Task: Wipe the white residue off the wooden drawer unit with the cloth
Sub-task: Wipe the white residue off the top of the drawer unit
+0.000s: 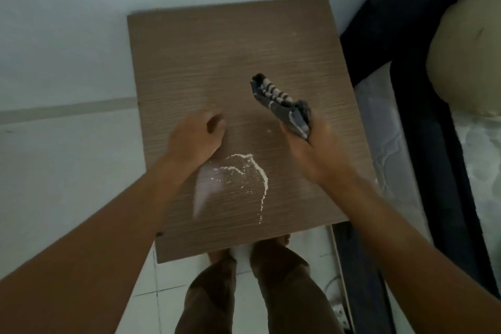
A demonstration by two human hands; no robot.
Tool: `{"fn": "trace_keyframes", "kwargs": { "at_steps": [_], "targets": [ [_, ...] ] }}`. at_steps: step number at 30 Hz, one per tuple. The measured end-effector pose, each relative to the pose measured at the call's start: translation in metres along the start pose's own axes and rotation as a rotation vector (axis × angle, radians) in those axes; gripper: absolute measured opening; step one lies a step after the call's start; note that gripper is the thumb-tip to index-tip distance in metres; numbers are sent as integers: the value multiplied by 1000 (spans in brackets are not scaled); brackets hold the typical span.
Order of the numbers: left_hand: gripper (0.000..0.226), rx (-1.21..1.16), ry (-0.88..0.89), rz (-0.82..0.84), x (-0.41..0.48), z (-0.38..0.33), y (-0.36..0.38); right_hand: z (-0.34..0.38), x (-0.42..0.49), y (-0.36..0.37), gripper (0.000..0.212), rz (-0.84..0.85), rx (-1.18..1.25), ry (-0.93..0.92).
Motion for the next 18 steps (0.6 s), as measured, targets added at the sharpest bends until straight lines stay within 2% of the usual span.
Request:
{"fn": "trace_keyframes", "kwargs": {
  "at_steps": [1,3,5,6,10,12,18],
  "targets": [
    [41,-101,-26,-49,-6,8,-8,12,16,2,10,25,-66,-52],
    [37,-280,-104,-171,-21,28,-22,40,46,8,31,43,-204,-174],
    [37,-288,-174,-315,-39,46,-32,65,72,24,53,79,-315,-308],
    [40,-259,-230,-371,-49,56,-34,73,84,35,57,111,-362,-357],
    [60,-346,-505,-343,-75,89,-9,74,122,84,57,273,-514,-378],
    [61,-394,-545,-361,-85,95,-1,62,132,112,58,358,-579,-336],
    [47,-432,-577,-471,-108,105,-1,55,133,149,54,217,-656,-438]
  ]
}}
Point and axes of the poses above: each hand's wrist, its own x-axis towards the middle knuckle, its own y-axis out of the palm, z = x × y, the point moved 9 cm from there along x, towards the middle knuckle, and after that the axes turned 9 degrees about z, right-handed, at the moved point
